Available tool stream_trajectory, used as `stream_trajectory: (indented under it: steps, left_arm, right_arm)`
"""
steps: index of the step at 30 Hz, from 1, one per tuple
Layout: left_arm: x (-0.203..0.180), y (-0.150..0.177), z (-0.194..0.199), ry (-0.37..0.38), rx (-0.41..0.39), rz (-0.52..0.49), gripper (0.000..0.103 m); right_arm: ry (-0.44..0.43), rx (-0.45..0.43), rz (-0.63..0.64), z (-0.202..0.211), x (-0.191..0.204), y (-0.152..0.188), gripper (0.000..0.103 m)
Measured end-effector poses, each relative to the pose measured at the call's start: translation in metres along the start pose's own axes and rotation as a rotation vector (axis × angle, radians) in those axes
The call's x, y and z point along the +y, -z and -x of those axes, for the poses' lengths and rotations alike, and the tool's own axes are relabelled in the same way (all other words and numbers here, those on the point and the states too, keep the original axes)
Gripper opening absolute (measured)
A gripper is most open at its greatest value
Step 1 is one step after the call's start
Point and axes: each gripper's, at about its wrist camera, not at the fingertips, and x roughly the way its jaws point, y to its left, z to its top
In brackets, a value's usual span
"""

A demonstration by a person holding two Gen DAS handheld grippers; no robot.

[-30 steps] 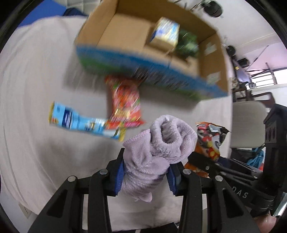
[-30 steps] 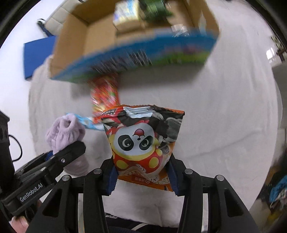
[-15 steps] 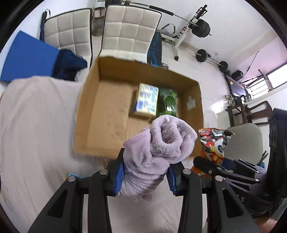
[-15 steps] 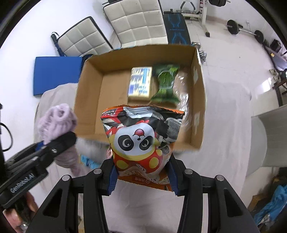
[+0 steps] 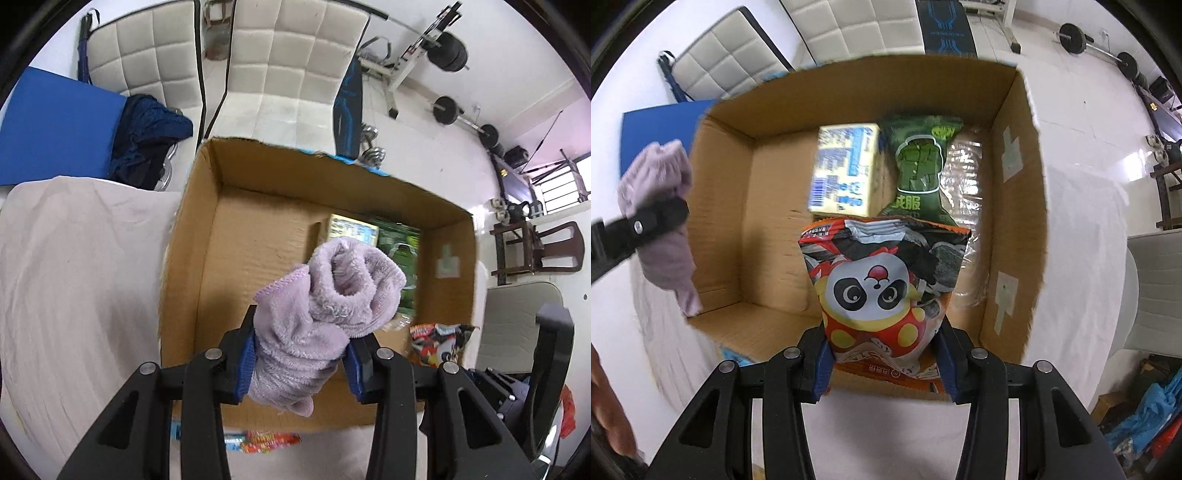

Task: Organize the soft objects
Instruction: 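Carry the sock and panda bag into the box and open both tools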

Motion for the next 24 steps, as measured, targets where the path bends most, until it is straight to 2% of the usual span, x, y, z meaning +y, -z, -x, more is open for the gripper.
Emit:
stream_trajectory:
  steps: [8, 13, 16, 17, 18, 19, 20, 23, 24]
  left_arm:
    - [0.007, -0.035, -0.064, -0.002, 0.117, 0.023, 0.037]
    - [0.003, -0.052, -0.089, -0.018, 0.153, 0.010, 0.039]
    - [0.003, -0.058, -0.097, -0.044, 0.173, 0.006, 0.040]
    - [0.003, -0.059, -0.099, -0.056, 0.181, 0.002, 0.041]
    - [0.003, -0.059, -0.099, -0.061, 0.187, 0.000, 0.043]
    - [0.004, -0.059, -0.098, -0.060, 0.187, -0.002, 0.046]
    - [0.004, -0.059, -0.095, -0.065, 0.179, -0.006, 0.049]
    - [0.006, -0.061, -0.086, -0.068, 0.153, -0.001, 0.061]
    - [0.006, -0.061, -0.082, -0.067, 0.141, -0.001, 0.068]
  right_arm:
    - [0.051, 0.082, 0.006, -0.050, -0.005, -0.014, 0.049]
    - [0.072, 0.113, 0.016, -0.067, -0.004, -0.021, 0.050]
    - [0.079, 0.120, 0.009, -0.071, -0.004, -0.023, 0.053]
    - [0.085, 0.121, 0.011, -0.072, -0.004, -0.023, 0.061]
    - [0.088, 0.119, 0.013, -0.071, -0.003, -0.023, 0.068]
    - [0.082, 0.113, 0.015, -0.069, -0.002, -0.023, 0.078]
    - [0.084, 0.107, 0.014, -0.067, -0.002, -0.023, 0.081]
    - [0.084, 0.092, 0.016, -0.060, 0.001, -0.022, 0.081]
    - [0.085, 0.085, 0.012, -0.057, -0.001, -0.022, 0.081]
